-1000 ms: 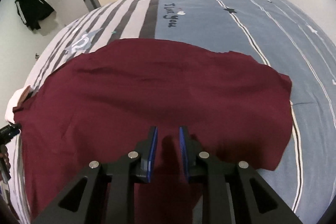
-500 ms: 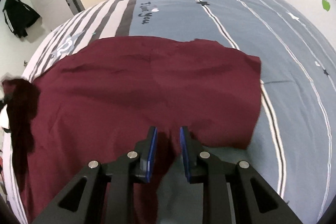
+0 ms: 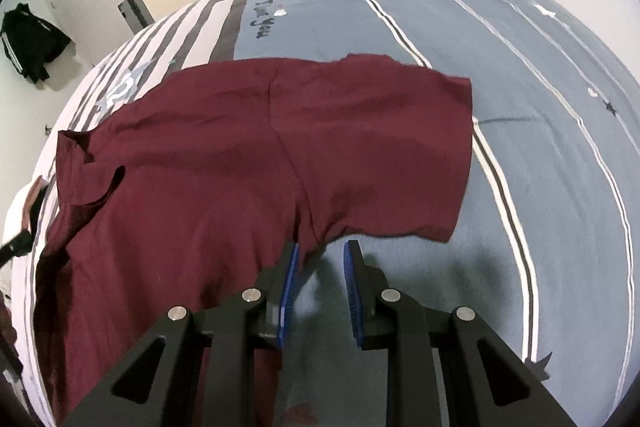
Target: Fold clothes
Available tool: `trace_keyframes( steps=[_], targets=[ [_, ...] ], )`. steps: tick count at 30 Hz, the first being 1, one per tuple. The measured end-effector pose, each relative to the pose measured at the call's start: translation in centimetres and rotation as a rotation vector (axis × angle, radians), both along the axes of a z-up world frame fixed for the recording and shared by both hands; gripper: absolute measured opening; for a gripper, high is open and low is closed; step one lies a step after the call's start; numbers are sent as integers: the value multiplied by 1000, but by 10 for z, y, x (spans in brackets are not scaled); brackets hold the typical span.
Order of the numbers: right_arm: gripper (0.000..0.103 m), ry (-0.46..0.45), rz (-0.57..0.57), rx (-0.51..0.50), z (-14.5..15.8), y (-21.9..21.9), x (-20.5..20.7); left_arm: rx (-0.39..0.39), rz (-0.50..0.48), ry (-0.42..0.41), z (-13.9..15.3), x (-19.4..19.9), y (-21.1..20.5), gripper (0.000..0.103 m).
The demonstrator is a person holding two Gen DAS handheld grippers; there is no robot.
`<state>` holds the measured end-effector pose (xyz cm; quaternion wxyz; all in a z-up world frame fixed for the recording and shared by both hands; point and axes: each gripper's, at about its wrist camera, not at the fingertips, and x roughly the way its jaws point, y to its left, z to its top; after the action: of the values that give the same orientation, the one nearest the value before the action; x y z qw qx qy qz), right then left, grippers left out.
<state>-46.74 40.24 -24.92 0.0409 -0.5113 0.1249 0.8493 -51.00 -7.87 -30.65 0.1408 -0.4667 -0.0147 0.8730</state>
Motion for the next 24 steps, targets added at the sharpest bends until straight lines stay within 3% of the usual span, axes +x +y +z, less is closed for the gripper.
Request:
trace_keyframes(
  steps=[4,7,10,13,18,24],
  targets=[
    [21,-10,10,0,-5,-2,2,11,-34,-7,-8,-15,5,49],
    [21,-11,5,-9,-6,-1,2,45,-69,-59,-22,-33,18,49],
    [21,-8,6,-11,-6,-1,3,56,-122,-46,-18,-28,32,49],
    [21,-8,4,-14,-7,0,4,125,-153,-66,-11,-18,37,35],
    [21,-16,-9,-26,-11,3,6,163,-205,-119,-13,3,46,33],
    [21,-18,-5,-26,-14,4,8,97,-167,-86,-14,12,47,33]
  ],
)
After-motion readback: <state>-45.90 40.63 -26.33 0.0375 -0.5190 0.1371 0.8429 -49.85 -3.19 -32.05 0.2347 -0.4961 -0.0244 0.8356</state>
